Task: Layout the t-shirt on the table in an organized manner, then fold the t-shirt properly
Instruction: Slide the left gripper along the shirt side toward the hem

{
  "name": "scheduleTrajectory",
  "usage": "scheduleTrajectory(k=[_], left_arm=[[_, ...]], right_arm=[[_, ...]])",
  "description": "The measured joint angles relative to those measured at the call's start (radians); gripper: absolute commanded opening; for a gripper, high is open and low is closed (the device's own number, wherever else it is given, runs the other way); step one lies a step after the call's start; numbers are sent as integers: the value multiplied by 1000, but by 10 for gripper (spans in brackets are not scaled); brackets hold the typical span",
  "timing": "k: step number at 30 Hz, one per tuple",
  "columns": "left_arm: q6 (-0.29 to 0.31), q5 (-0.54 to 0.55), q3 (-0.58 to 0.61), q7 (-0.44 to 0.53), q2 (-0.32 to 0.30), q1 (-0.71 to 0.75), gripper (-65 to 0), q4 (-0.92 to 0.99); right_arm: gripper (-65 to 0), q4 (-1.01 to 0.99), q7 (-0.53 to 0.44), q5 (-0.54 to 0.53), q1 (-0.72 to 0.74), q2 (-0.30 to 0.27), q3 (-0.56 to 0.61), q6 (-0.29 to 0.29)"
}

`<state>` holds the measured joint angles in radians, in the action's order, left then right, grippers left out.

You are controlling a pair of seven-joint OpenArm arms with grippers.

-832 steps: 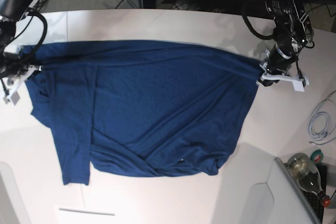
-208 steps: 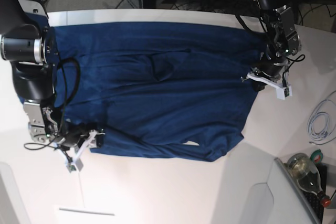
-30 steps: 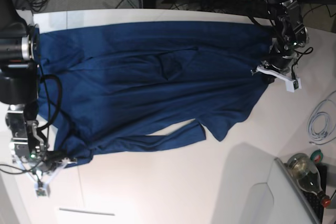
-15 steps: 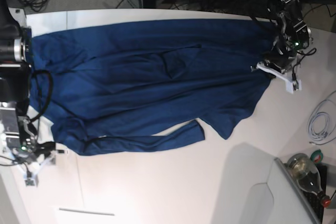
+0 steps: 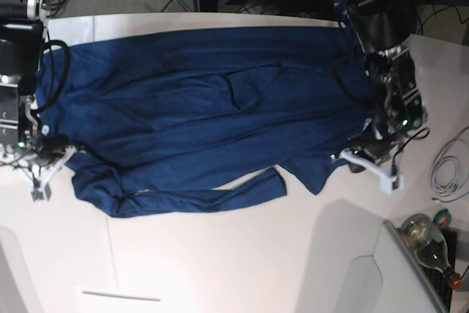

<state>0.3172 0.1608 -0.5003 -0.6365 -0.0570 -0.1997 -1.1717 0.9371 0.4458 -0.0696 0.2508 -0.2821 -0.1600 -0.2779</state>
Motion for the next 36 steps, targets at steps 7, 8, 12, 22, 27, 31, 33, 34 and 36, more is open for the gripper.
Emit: scheduleTrajectory(k=[7,8,12,22,27,31,33,34,36], left_arm=[[-45,-34,97,213,-37,-139,-650,366],[-60,-39,98,240,-41,-142,-650,410],[-91,-51,102,372,-68,-137,-650,481],[-153,-60,103,425,-118,-138,-650,504],[-153,-60,95,423,-117,-167,-650,505],[-154,-58,95,429,-136,-203,-650,503],[-158,-56,72,417,-136,-196,-650,467],[-154,-57,57,409,-132,-187,-650,436],[-155,-60,43,423,-123,-156,-650,369]], right_arm=[[-642,-61,-3,-3,-8,0,-83,0],[-642,-79,-3,0,-8,-2,-94,0],[-642,-129,-16,-6,-13,-15,-139,-1],[-642,-112,-29,-4,-61,-39,-180,0],[-642,-110,-30,-4,-63,-42,-180,0],[-642,-5,10,11,-94,-32,-180,-1],[-635,90,10,6,-126,-30,-180,-2],[-633,130,11,5,-135,-30,-180,-2],[-605,202,-3,1,-149,-18,-180,-2]])
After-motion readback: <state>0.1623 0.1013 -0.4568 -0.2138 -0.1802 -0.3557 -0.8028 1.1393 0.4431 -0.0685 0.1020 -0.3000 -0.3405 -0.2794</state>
